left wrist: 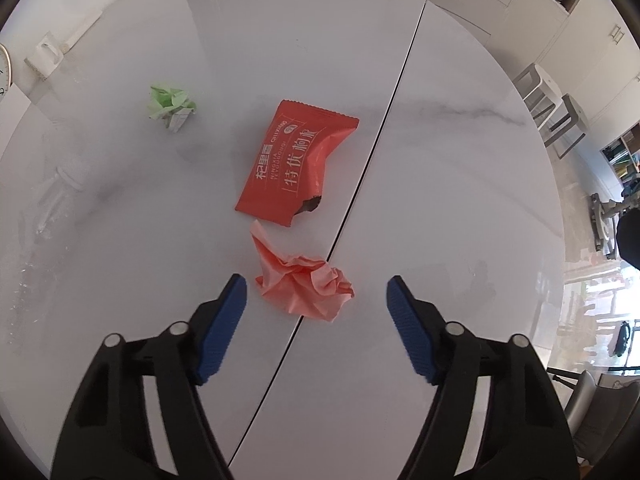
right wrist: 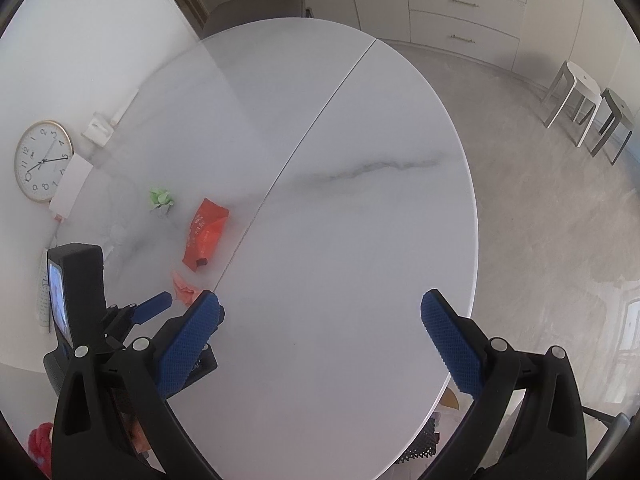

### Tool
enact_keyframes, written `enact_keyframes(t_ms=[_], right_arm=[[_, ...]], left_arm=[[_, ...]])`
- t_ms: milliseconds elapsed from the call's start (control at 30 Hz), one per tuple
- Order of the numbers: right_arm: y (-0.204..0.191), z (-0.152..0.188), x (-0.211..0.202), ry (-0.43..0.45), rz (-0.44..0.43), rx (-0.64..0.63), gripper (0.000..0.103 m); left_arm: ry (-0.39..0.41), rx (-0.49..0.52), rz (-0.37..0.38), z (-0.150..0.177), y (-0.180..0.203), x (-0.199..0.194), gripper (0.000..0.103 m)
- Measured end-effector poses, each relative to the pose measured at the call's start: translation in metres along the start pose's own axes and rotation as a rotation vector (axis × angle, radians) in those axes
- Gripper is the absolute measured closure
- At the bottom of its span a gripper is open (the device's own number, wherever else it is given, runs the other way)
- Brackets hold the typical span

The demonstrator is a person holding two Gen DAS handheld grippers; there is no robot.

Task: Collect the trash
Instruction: 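Move the left gripper to the pink tissue and close on it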

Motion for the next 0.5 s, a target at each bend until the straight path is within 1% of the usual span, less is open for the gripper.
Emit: enact_keyframes(t_ms=[33, 67, 133, 167, 233, 267, 300, 333, 500], right_arm=[[0.001, 0.001, 0.000, -0.002, -0.001, 0.003, 0.003], [0.002, 0.002, -0.001, -0.002, -0.004, 0.006, 0.003], [0.003, 0.003, -0.001, -0.002, -0.007, 0.010, 0.003], [0.005, 0.004, -0.002, -0.001, -0.008, 0.011, 0.003], [0.006, 0.007, -0.002, -0.001, -0.010, 0.015, 0.003], [0.007, 0.008, -0.003, -0.002, -0.014, 0.018, 0.003], [0.007, 0.009, -0.002, -0.004, -0.016, 0.020, 0.003], [0.008, 0.010, -0.002, -0.005, -0.017, 0.022, 0.003], [0.007, 0.016, -0.001, -0.014, -0.023, 0.023, 0.003]], left_arm=[[-0.007, -0.009, 0.006, 0.007, 0.003, 0.000, 0.049], [-0.018, -0.020, 0.015, 0.009, 0.003, 0.002, 0.055], [-0.013, -0.038, 0.040, 0.011, 0.002, 0.002, 0.057], [-0.006, -0.037, 0.048, 0.012, 0.002, 0.001, 0.068], [0.001, -0.026, 0.059, 0.012, 0.002, 0.000, 0.075], [0.004, -0.025, 0.064, 0.013, 0.001, -0.002, 0.081], [0.001, -0.023, 0.063, 0.014, 0.000, -0.002, 0.090], [-0.006, -0.023, 0.061, 0.015, -0.002, -0.001, 0.094], [-0.018, -0.038, 0.064, 0.019, -0.009, -0.002, 0.094]])
Point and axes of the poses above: each gripper's, at about its wrist camera, not at the fingertips, and x roughly the way its jaws point, y to its right, z to its underside, the point moved 10 cm from there along x, roughly the way its jaws point, and after that the axes turned 1 degree about x, right-handed, at the moved point
